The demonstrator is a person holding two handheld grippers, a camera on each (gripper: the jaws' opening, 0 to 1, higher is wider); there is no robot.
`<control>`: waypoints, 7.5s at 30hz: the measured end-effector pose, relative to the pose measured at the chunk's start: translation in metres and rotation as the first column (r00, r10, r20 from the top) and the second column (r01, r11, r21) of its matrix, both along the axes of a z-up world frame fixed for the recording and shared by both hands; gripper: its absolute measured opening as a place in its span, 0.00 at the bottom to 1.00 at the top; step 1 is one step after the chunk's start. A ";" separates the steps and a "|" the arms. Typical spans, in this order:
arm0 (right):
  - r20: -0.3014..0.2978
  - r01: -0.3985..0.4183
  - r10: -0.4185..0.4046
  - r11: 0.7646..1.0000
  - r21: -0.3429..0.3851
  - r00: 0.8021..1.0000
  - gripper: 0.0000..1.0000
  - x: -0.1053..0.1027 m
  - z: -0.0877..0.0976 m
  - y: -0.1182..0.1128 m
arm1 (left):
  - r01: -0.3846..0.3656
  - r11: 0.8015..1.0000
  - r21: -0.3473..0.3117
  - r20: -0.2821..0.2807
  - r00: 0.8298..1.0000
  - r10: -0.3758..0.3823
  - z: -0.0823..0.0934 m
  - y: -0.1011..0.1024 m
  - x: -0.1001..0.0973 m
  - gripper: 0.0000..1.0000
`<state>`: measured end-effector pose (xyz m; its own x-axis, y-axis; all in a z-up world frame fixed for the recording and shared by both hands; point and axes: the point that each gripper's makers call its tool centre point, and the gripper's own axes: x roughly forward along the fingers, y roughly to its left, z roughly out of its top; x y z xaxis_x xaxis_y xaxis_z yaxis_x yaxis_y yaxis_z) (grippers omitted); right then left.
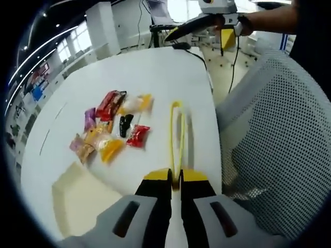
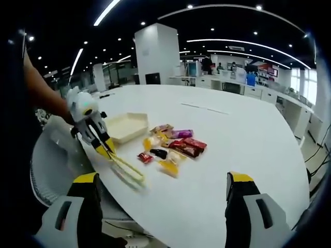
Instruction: Place the target food into the container with the food tongs after gripping and lifting it, then release it inside without dropping or visibly crushing the food.
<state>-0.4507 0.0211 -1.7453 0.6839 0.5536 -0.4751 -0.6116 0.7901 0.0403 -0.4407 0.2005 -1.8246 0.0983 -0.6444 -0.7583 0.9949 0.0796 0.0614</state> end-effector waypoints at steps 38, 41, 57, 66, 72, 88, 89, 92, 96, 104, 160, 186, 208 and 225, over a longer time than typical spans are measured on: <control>0.139 -0.328 0.306 0.927 0.182 0.942 0.57 0.038 0.124 0.101 | 0.020 0.916 -0.400 -0.072 0.996 -0.053 0.196 0.006 0.029 0.01; 0.158 -0.355 0.324 0.903 0.242 0.933 0.56 0.041 0.140 0.111 | 0.024 0.907 -0.420 -0.064 0.996 -0.056 0.210 0.006 0.032 0.01; 0.126 -0.328 0.303 0.878 0.350 0.945 0.54 0.044 0.129 0.123 | 0.009 0.834 -0.552 -0.047 0.998 -0.042 0.252 -0.001 0.033 0.00; 0.173 -0.366 0.326 0.751 0.550 0.929 0.41 0.040 0.176 0.132 | -0.082 0.669 -0.739 -0.158 0.986 -0.054 0.300 0.000 0.035 0.00; 0.239 -0.429 0.359 0.686 0.587 0.902 0.31 0.036 0.210 0.144 | -0.117 0.616 -0.779 -0.201 0.977 -0.067 0.309 0.001 0.033 0.00; 0.290 -0.496 0.405 0.645 0.582 0.867 0.29 0.032 0.233 0.170 | -0.133 0.561 -0.817 -0.250 0.958 -0.138 0.319 0.005 0.018 0.00; 0.294 -0.497 0.404 0.643 0.583 0.866 0.28 0.033 0.234 0.170 | -0.118 0.583 -0.804 -0.243 0.960 -0.141 0.315 0.003 0.015 0.00; 0.309 -0.511 0.408 0.641 0.573 0.859 0.25 0.033 0.238 0.172 | -0.107 0.607 -0.788 -0.239 0.961 -0.141 0.308 0.001 0.012 0.00; 0.317 -0.529 0.424 0.641 0.556 0.848 0.23 0.030 0.238 0.172 | -0.107 0.608 -0.787 -0.238 0.961 -0.140 0.308 0.003 0.013 0.00; 0.340 -0.571 0.461 0.609 0.550 0.819 0.20 0.021 0.249 0.176 | -0.079 0.630 -0.772 -0.227 0.961 -0.158 0.303 0.004 0.009 0.00; 0.354 -0.543 0.413 0.604 0.583 0.839 0.19 0.032 0.267 0.195 | -0.177 0.456 -0.872 -0.264 0.955 -0.134 0.336 -0.006 0.018 0.01; 0.345 -0.587 0.475 0.639 0.497 0.810 0.23 0.018 0.253 0.189 | -0.133 0.574 -0.808 -0.237 0.965 -0.111 0.321 0.000 0.009 0.13; 0.373 -0.600 0.475 0.697 0.393 0.797 0.23 0.020 0.252 0.194 | -0.136 0.583 -0.801 -0.210 0.976 -0.061 0.317 0.005 0.012 0.16; 0.328 -0.572 0.478 0.752 0.327 0.815 0.25 0.032 0.241 0.185 | -0.177 0.683 -0.708 -0.088 0.983 0.164 0.287 0.028 0.042 0.59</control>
